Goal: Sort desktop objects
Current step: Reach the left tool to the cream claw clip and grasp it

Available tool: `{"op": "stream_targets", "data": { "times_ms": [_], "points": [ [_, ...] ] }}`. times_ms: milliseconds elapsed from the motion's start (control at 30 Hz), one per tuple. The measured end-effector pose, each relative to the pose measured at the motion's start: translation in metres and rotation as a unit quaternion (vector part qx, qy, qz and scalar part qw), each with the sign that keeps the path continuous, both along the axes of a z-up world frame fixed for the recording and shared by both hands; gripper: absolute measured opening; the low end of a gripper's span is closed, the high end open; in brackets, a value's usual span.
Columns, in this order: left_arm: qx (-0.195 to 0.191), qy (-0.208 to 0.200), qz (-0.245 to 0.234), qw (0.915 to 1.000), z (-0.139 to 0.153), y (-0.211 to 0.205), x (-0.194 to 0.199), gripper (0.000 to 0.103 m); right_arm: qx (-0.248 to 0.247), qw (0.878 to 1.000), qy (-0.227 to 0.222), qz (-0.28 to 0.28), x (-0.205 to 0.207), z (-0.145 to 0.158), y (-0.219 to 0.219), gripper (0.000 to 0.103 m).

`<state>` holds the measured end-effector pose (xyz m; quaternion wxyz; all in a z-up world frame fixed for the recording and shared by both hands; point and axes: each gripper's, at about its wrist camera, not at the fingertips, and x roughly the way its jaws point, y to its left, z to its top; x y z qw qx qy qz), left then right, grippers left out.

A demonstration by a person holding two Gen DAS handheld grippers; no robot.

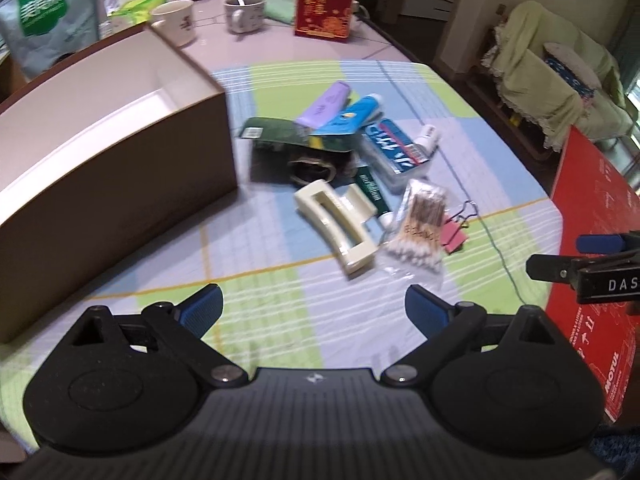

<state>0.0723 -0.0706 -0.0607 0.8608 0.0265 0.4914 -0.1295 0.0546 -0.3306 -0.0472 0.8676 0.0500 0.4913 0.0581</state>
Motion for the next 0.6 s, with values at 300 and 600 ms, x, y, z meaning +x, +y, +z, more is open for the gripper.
{"op": "stream_targets", "data": {
  "times_ms": [300,600],
  "points": [
    [-0.007,0.004,-0.004,1.0,-0.021,-0.026,0.024,0.083,0.004,1.0,0.015,0.003,0.016,-0.007,-0.022,0.103],
    [-0.013,0.019,0.018,0.9996,-0.044,-0.039,0.053,0.069,0.007,1.0,0.03,0.004,0.031,-0.016,-0.039,0.103]
  ]
}}
